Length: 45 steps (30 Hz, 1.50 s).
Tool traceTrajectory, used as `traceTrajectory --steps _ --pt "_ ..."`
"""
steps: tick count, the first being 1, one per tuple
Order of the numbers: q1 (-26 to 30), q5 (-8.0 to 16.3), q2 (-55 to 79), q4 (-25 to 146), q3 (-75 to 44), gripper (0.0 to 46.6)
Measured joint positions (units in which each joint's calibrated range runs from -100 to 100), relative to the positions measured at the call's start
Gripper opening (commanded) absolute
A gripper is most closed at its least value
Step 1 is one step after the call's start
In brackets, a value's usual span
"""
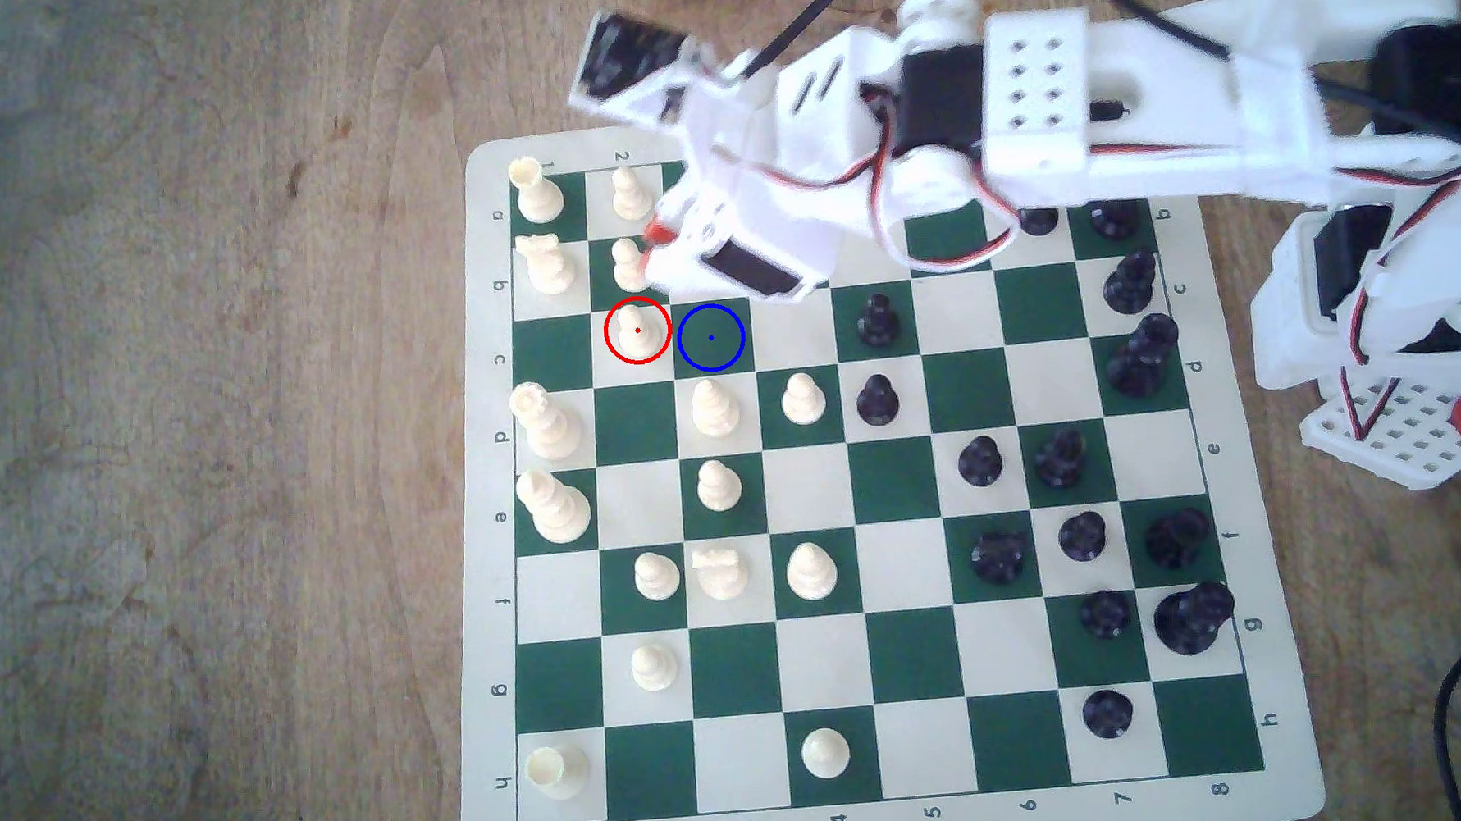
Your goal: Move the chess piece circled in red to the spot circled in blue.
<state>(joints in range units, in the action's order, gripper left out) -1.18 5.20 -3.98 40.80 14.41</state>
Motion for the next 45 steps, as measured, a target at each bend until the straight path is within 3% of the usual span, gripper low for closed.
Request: traceTrajectory --steps 11,45 --pt "0.7 0.0 10.7 0.0 -6.3 15.3" --pt "-1.0 -1.4 26.3 1.5 -18.3 14.4"
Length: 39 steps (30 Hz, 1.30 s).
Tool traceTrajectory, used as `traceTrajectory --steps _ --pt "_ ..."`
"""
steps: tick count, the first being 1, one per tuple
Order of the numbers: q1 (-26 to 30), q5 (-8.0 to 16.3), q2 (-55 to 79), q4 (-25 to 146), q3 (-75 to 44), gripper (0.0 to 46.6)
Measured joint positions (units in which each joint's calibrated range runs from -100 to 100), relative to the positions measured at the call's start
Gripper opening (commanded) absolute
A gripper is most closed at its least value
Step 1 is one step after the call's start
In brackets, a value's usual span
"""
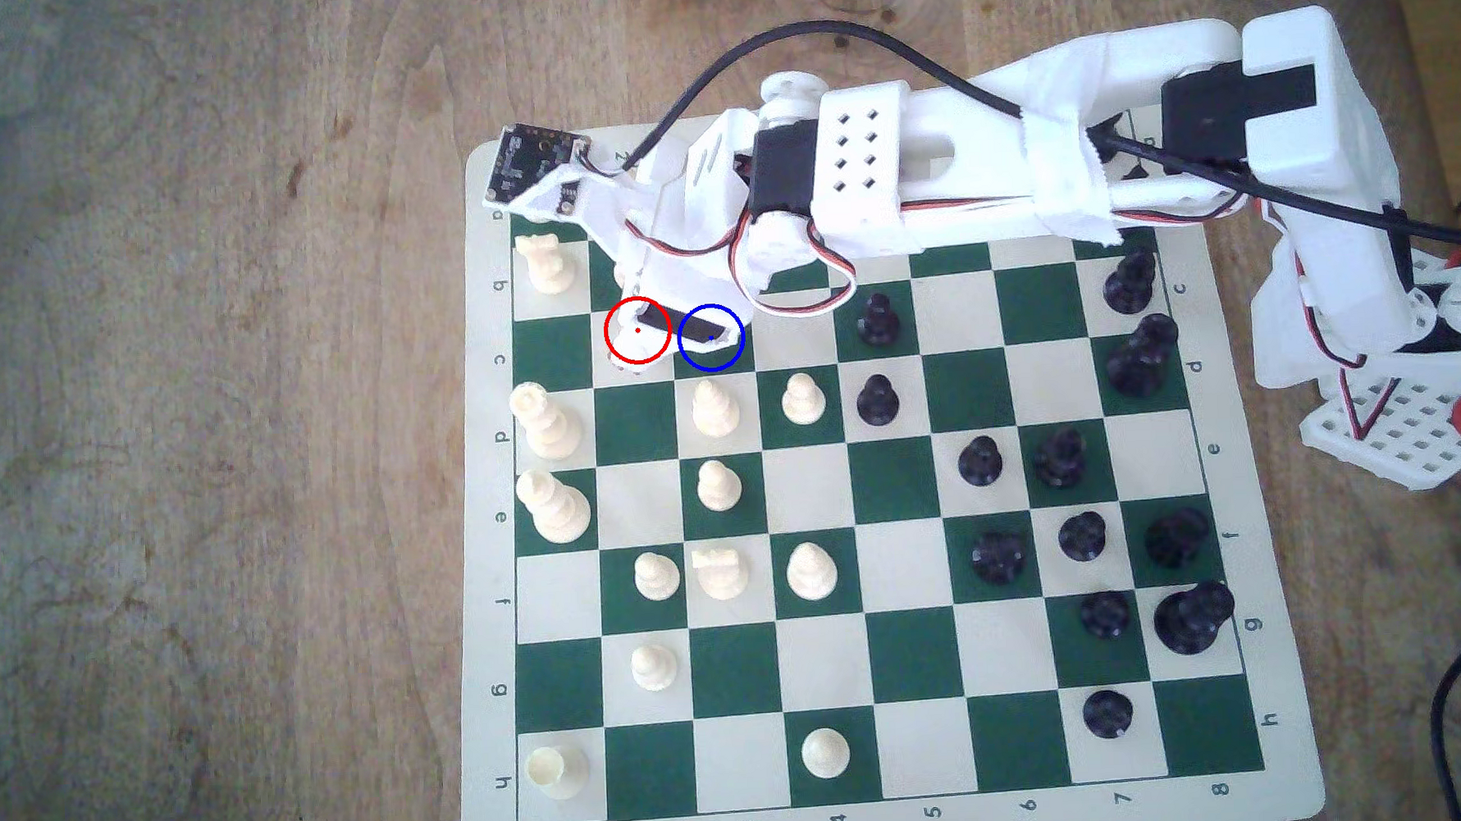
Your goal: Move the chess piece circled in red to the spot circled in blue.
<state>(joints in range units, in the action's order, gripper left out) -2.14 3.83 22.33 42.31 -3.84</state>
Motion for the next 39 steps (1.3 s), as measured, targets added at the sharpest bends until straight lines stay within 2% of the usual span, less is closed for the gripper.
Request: traceTrajectory --steps 5,9,12,19,27,34,39 --pt "0.0 0.0 1.8 0.2 -1.6 13.9" --pt "0.0 0.0 2.8 0.2 -2.2 11.6" --pt "0.0 0.0 2.9 0.2 -2.3 7.7" --pt "0.0 0.0 2.9 1.5 -2.6 5.5" --pt "0.0 0.0 2.9 1.9 -2.7 3.5" --pt "0.0 1.3 2.9 1.7 -7.0 2.9" --pt "-0.1 1.6 -0.5 -1.1 -4.8 2.6"
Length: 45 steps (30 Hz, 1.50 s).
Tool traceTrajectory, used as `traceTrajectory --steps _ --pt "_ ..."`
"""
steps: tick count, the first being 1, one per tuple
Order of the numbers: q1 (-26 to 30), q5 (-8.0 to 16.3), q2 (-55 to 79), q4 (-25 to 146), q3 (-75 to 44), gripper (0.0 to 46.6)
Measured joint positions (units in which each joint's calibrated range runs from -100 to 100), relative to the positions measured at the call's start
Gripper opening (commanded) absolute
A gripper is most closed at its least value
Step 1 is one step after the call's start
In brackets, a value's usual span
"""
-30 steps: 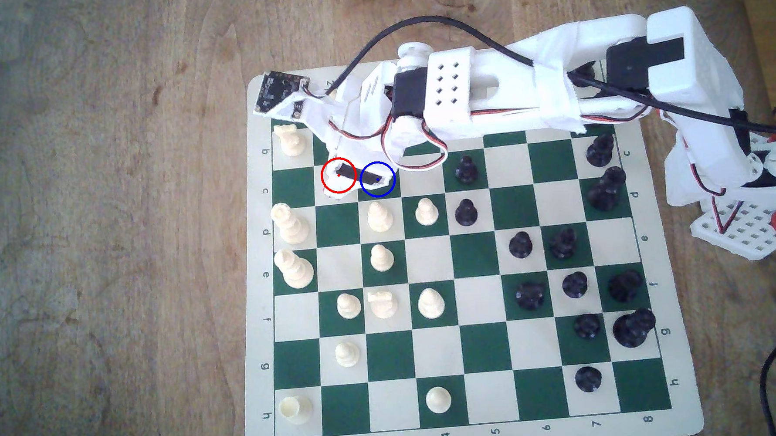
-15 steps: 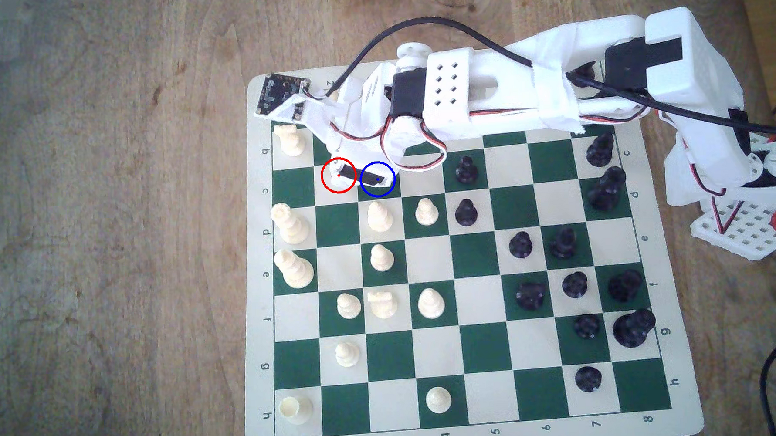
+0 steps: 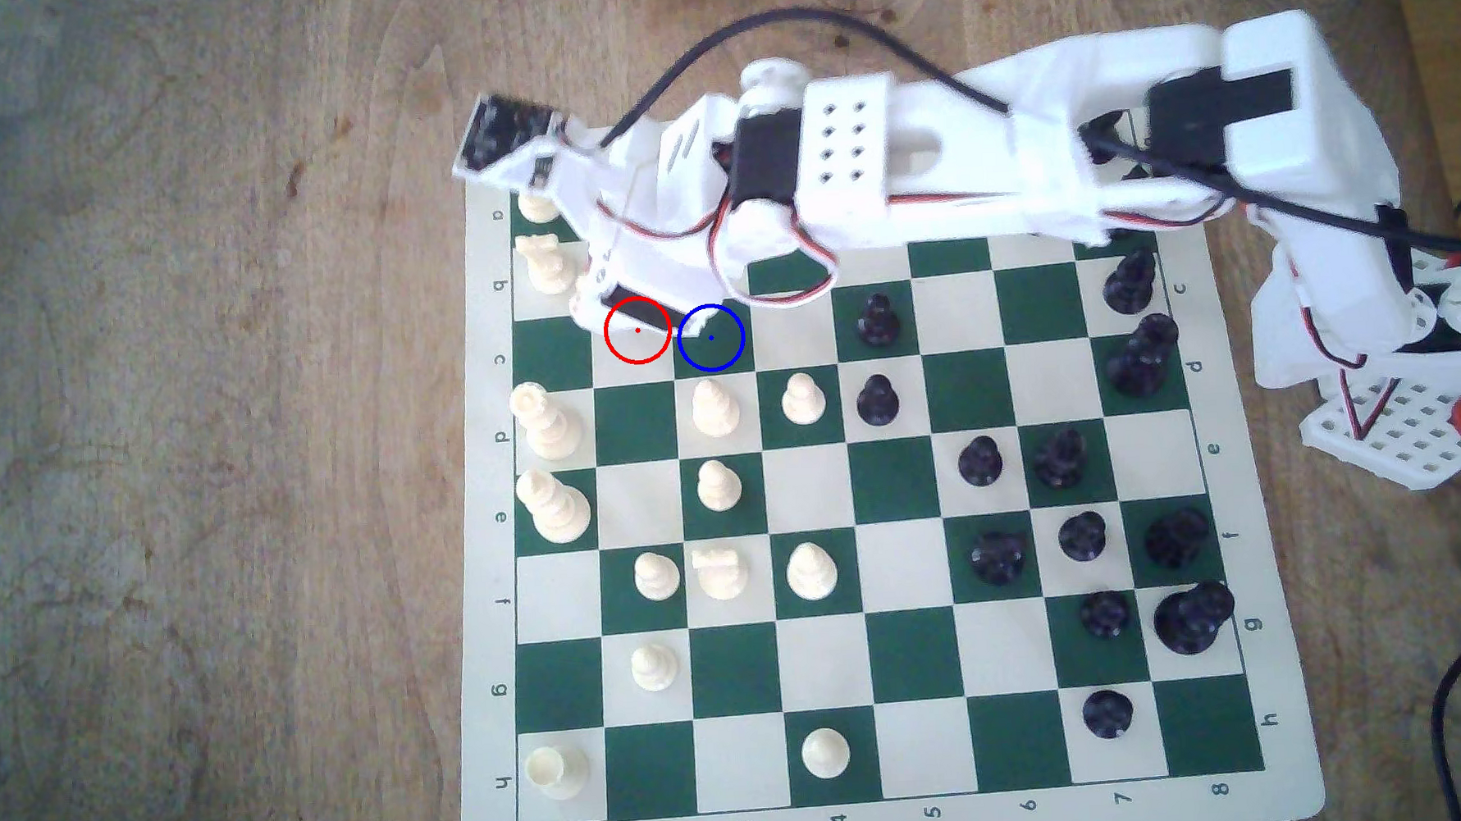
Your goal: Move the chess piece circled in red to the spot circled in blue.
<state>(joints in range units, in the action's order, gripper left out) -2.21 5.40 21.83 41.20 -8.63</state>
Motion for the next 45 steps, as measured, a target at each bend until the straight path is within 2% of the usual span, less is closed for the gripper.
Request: traceTrajectory --steps 2,8,15,45 --pt "0.0 0.0 -2.4 -2.2 3.1 2.6" --pt "0.0 -0.7 -13.4 -7.5 21.9 2.6" --pt "0.0 -1.2 -19.4 -9.7 32.2 2.6" --pt "1.7 -2.4 -16.4 -10.4 33.8 2.6"
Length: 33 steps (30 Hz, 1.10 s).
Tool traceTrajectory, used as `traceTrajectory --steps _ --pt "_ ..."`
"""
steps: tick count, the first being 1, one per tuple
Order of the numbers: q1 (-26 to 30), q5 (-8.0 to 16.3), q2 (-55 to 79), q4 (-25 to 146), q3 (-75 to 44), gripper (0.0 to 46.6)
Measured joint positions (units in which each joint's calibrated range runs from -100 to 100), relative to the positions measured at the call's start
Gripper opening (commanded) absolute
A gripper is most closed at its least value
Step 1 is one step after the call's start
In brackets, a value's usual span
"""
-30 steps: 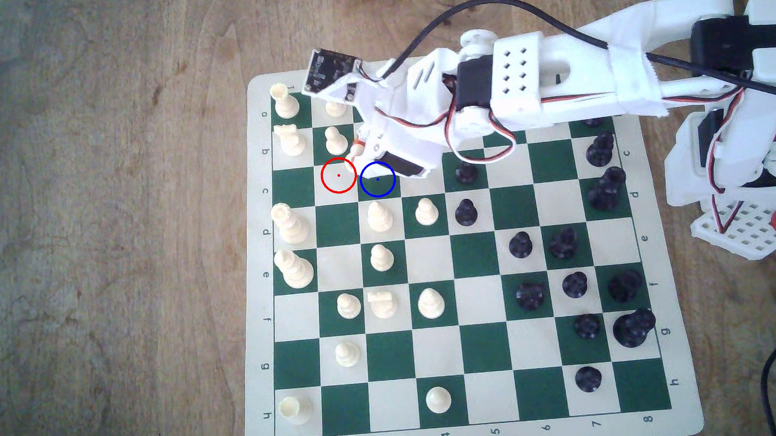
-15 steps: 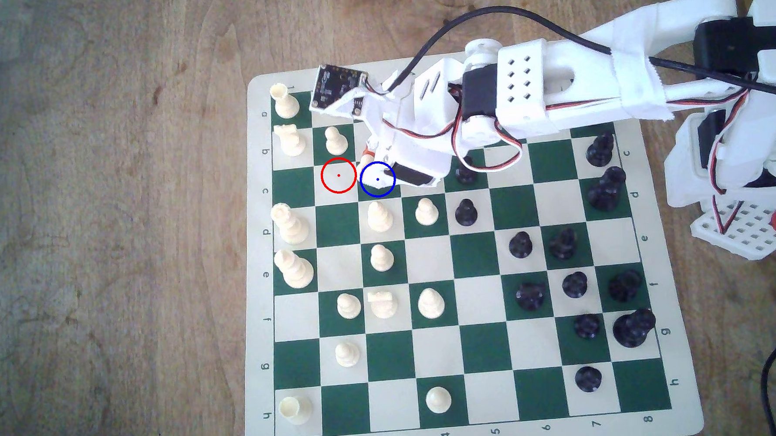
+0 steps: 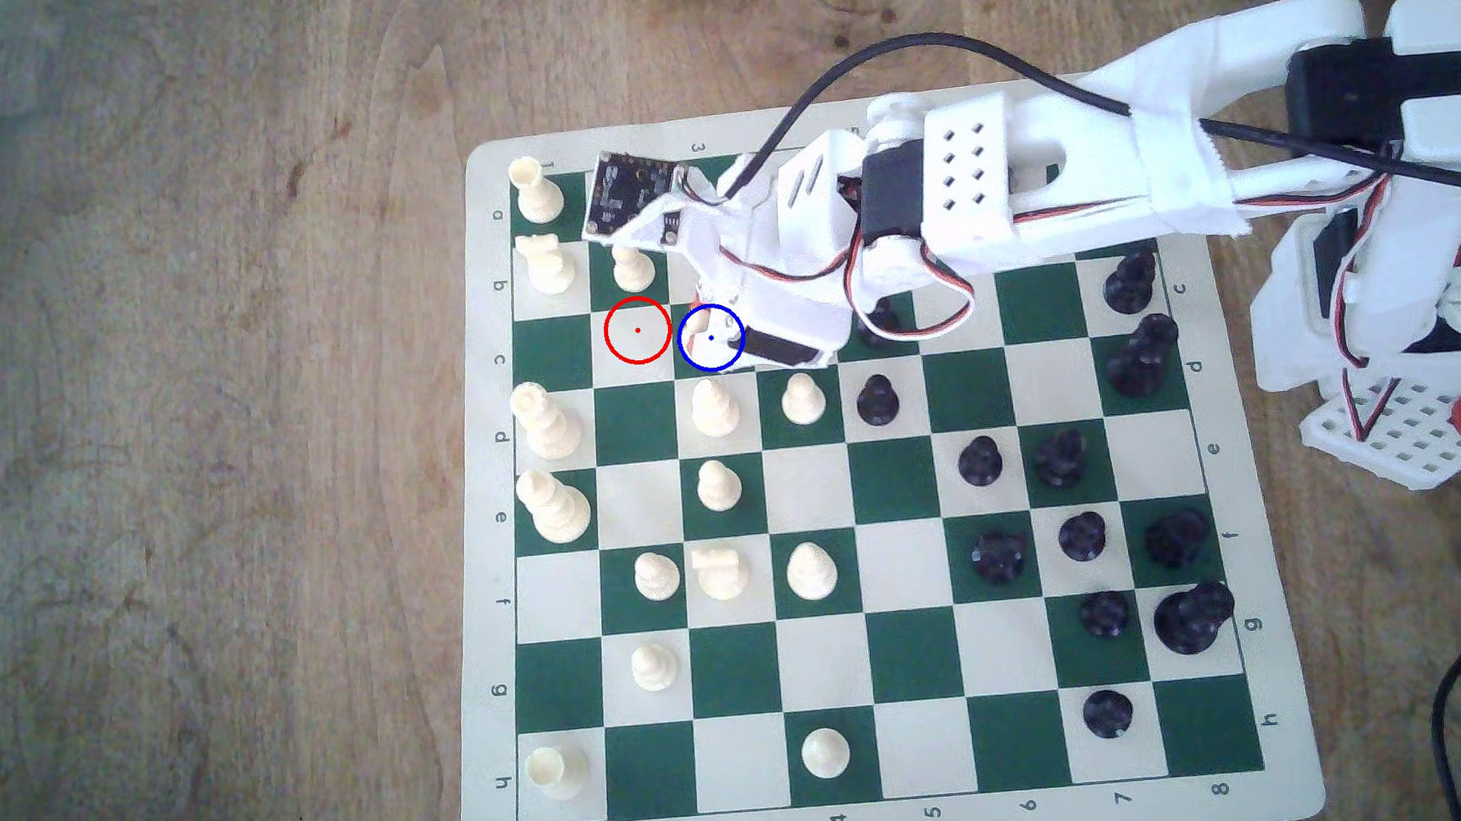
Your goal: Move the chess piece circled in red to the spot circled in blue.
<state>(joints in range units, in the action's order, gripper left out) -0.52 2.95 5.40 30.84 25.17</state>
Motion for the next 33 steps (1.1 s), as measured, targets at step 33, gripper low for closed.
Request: traceTrajectory --steps 33 --pt "-1.1 -1.5 1.2 0.0 0.8 12.0"
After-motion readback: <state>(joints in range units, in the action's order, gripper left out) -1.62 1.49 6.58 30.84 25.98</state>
